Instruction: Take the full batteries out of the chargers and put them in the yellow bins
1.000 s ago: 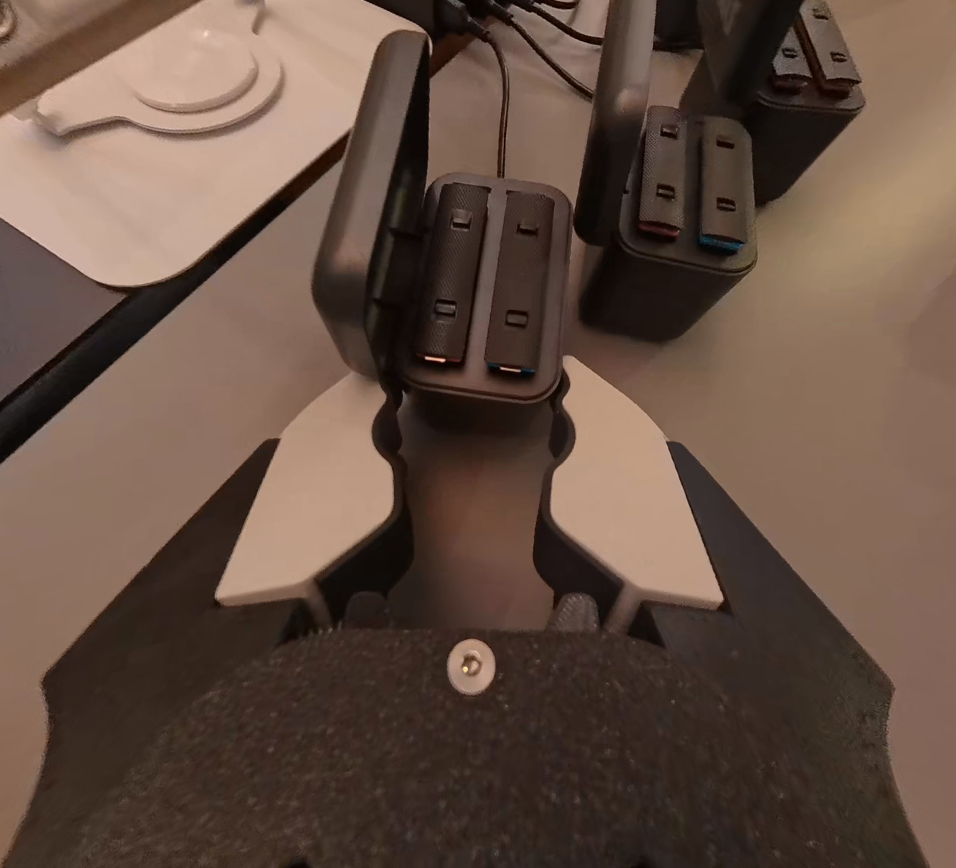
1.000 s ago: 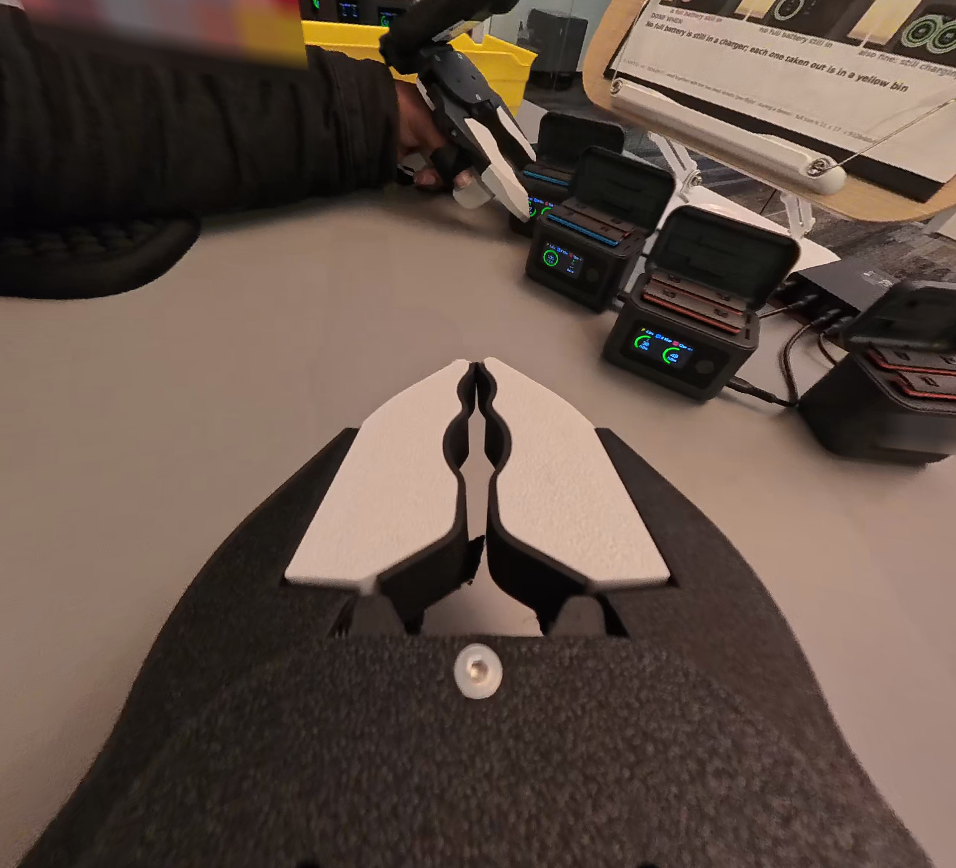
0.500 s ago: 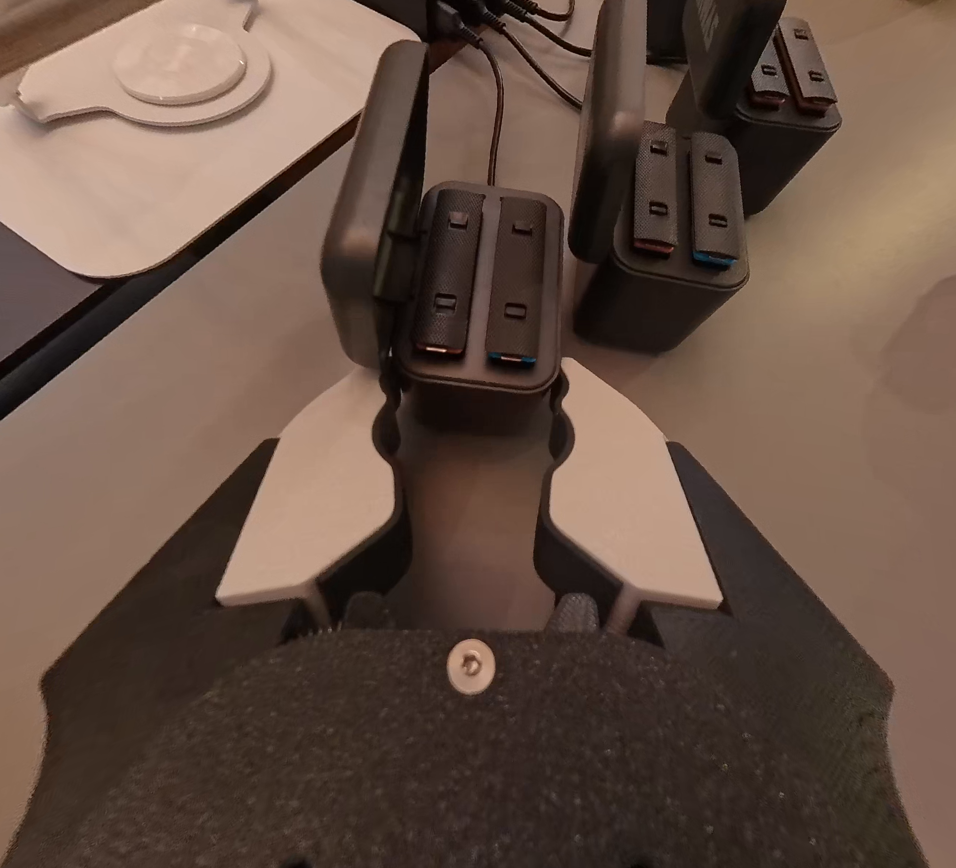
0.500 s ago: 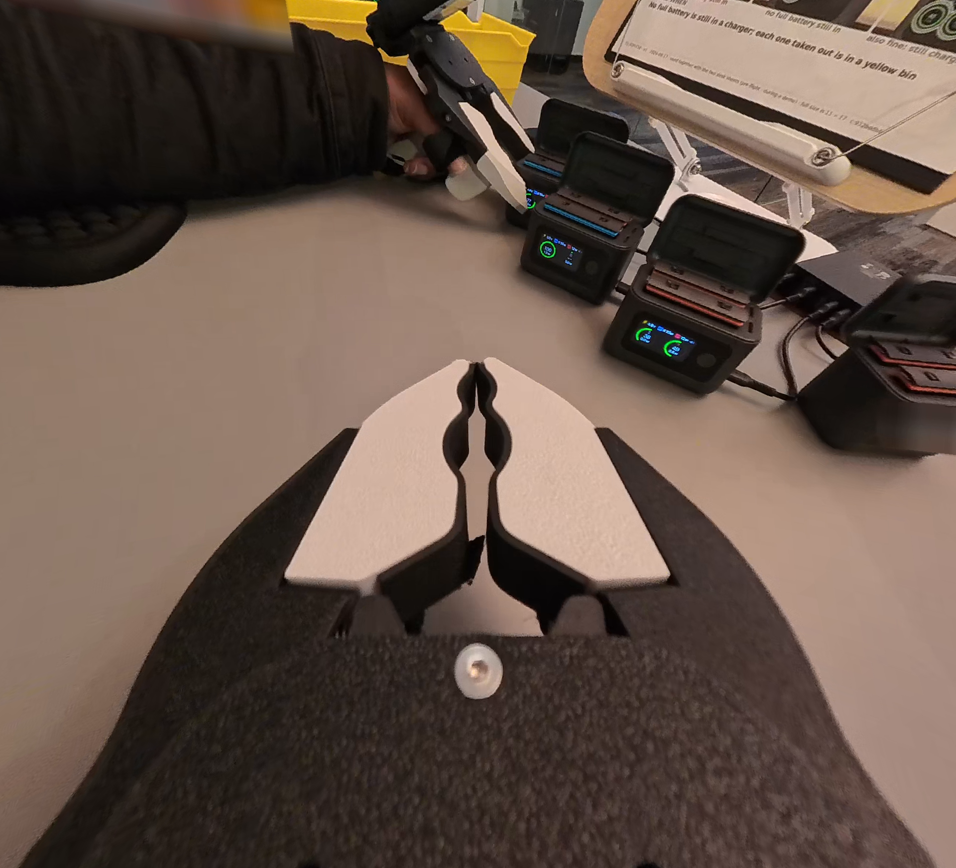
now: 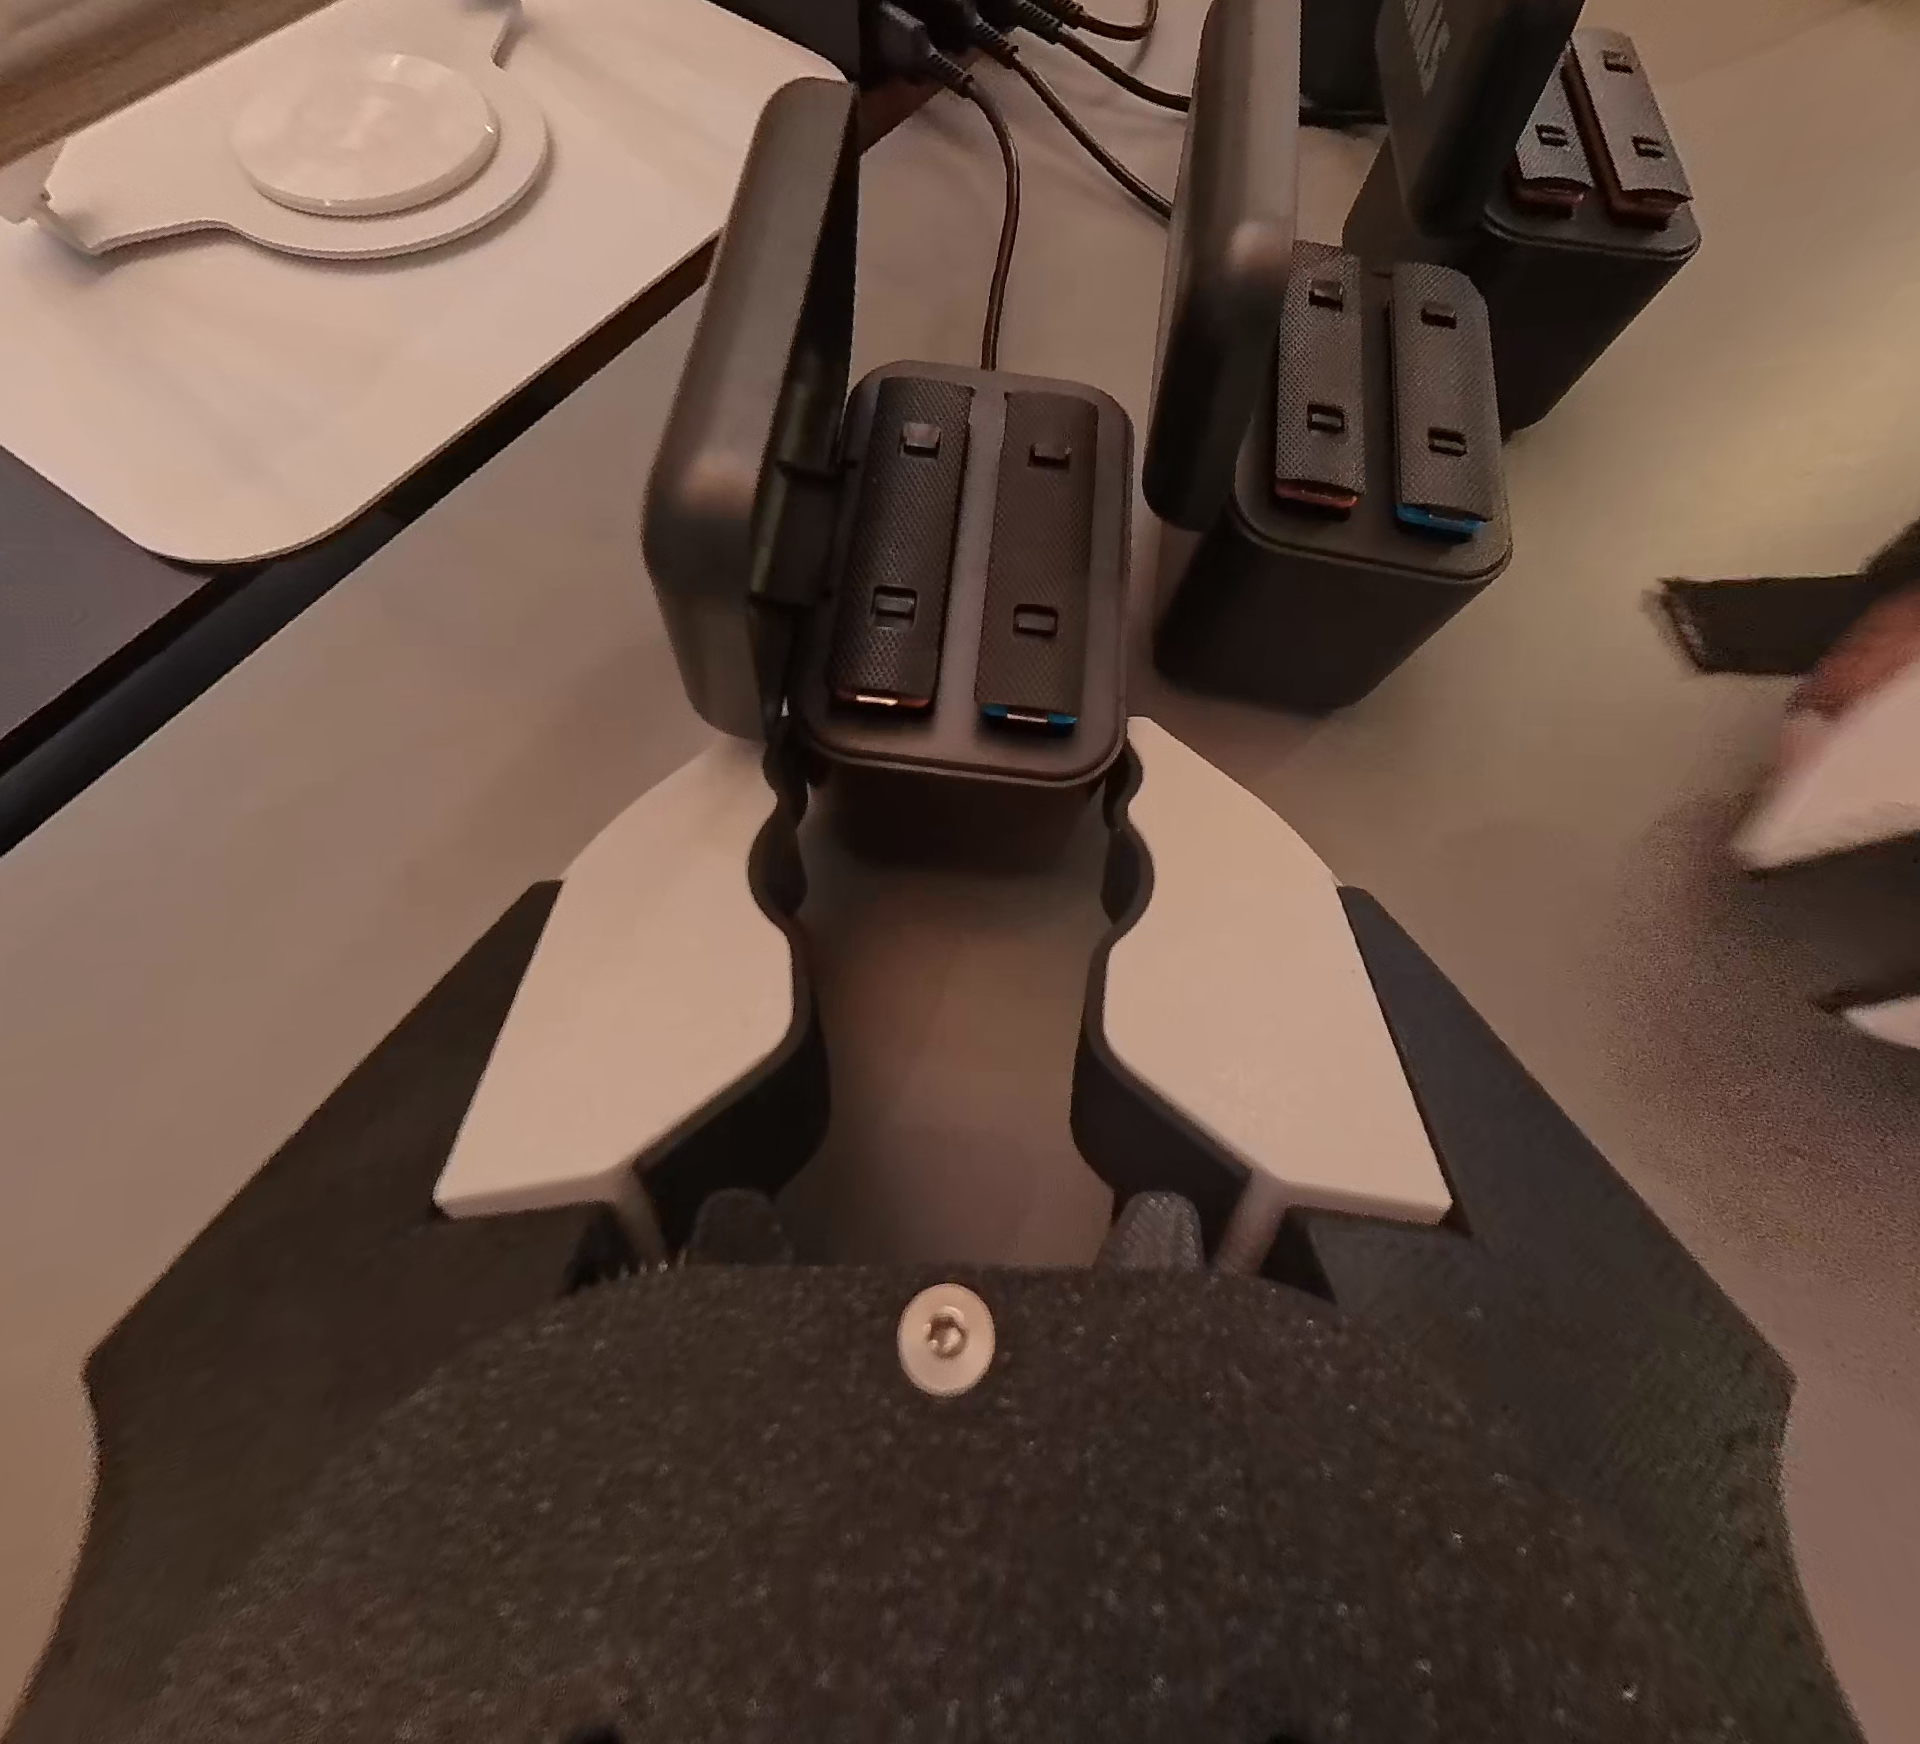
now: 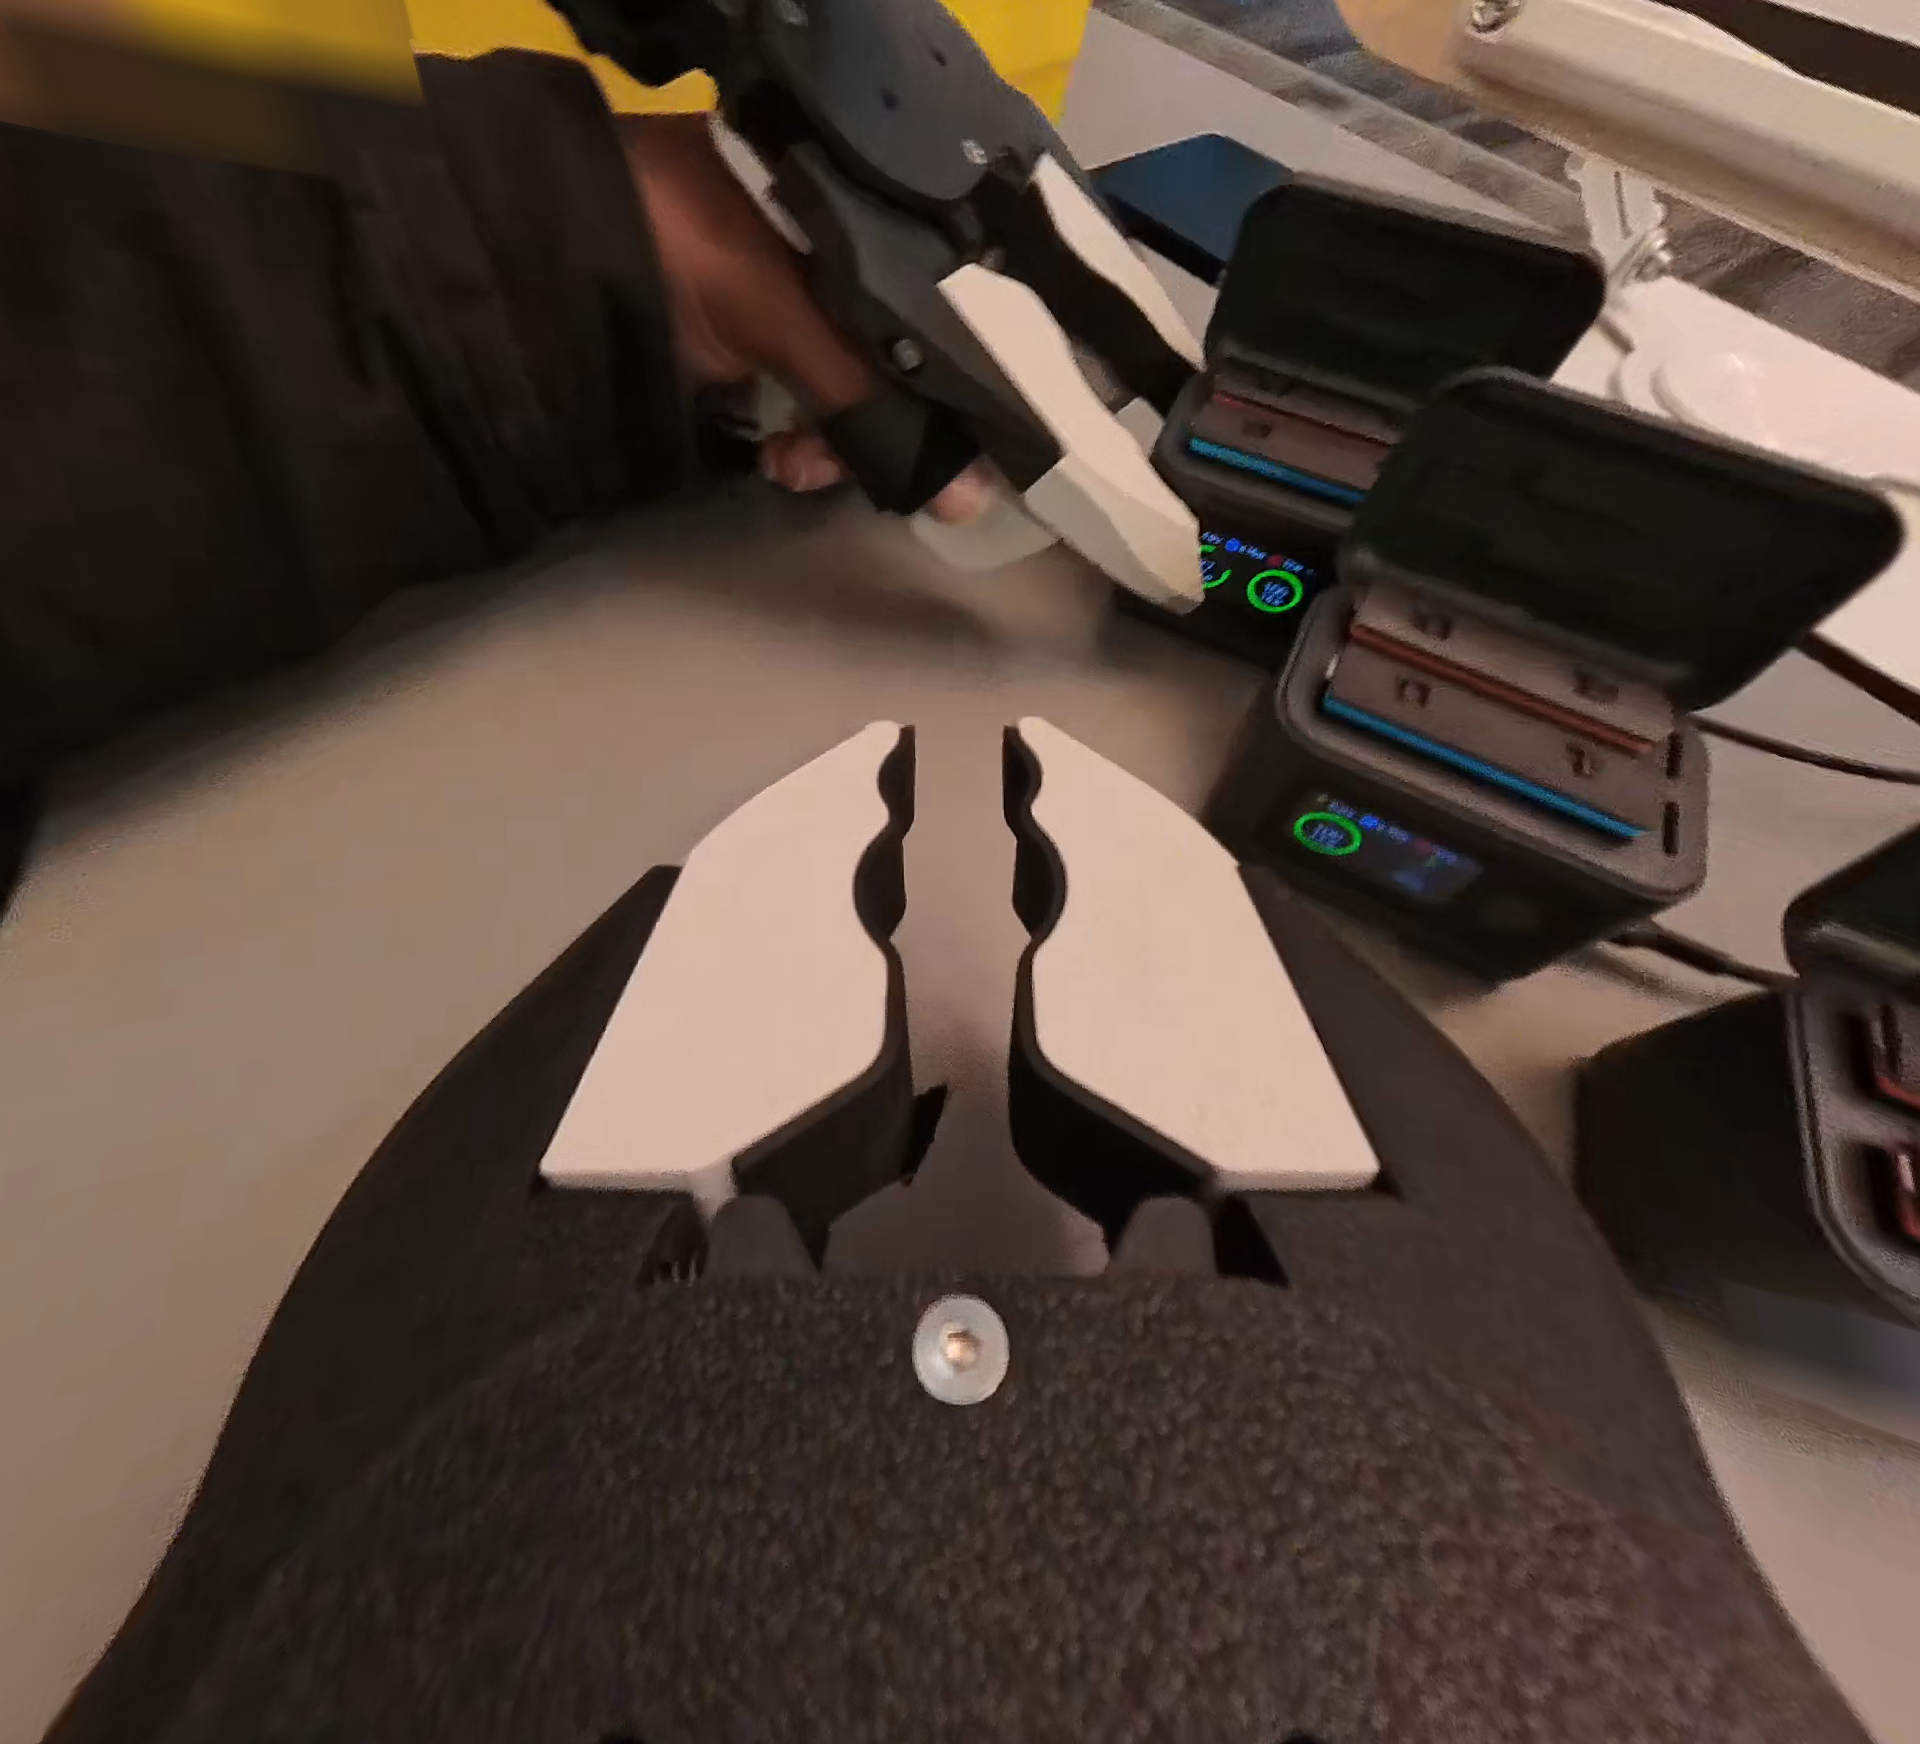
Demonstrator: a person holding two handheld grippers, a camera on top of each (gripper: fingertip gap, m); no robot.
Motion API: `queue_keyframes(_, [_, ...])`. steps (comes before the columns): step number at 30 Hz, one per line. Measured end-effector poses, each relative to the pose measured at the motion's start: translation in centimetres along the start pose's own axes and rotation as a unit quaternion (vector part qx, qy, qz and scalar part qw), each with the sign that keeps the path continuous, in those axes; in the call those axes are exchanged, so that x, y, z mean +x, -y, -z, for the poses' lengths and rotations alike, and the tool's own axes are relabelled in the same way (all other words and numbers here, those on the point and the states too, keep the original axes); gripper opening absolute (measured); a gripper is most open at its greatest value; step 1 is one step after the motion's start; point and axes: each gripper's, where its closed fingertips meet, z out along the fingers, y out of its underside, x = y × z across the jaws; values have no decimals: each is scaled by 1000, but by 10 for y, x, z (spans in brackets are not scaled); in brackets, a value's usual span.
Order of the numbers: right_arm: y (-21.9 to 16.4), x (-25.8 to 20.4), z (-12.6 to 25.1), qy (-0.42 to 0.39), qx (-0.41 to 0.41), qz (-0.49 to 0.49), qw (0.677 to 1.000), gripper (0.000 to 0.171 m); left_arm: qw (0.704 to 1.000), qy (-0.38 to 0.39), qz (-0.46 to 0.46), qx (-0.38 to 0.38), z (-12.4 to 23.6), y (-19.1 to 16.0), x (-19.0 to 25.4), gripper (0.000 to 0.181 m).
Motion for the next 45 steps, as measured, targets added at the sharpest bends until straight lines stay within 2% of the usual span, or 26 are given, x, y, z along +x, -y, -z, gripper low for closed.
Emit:
queue_keyframes(4, [2,19,-15,-29,-5,-24,999,16,1000,-12,-7,-3,0,0,4,55])
queue_keyframes(7, [-3,28,-19,-44,-18,-39,998,23,1000,-17,-8,-3,-1,0,6,55])
queue_keyframes(11, [-4,36,-16,-60,-18,-45,997,21,1000,-20,-6,-4,-1,0,8,55])
queue_keyframes(17, [-1,43,-4,-85,-11,-25,996,30,1000,-16,-4,-2,-2,1,7,55])
queue_keyframes(18, [2,46,-1,-98,-8,-21,995,45,1000,-15,-2,-1,-2,1,6,55])
queue_keyframes(25, [-3,81,-3,-173,-30,-3,984,89,1000,-16,-5,-2,-2,1,6,55])
queue_keyframes(29, [-8,90,-13,-192,-66,14,979,93,1000,-21,-3,-5,-1,0,7,55])
queue_keyframes(36, [-21,105,-19,-209,-130,-12,969,95,1000,-24,-4,-6,0,0,7,55])
queue_keyframes(45, [-18,113,-13,-178,-122,-67,974,91,1000,-23,-13,-7,1,-1,7,55])
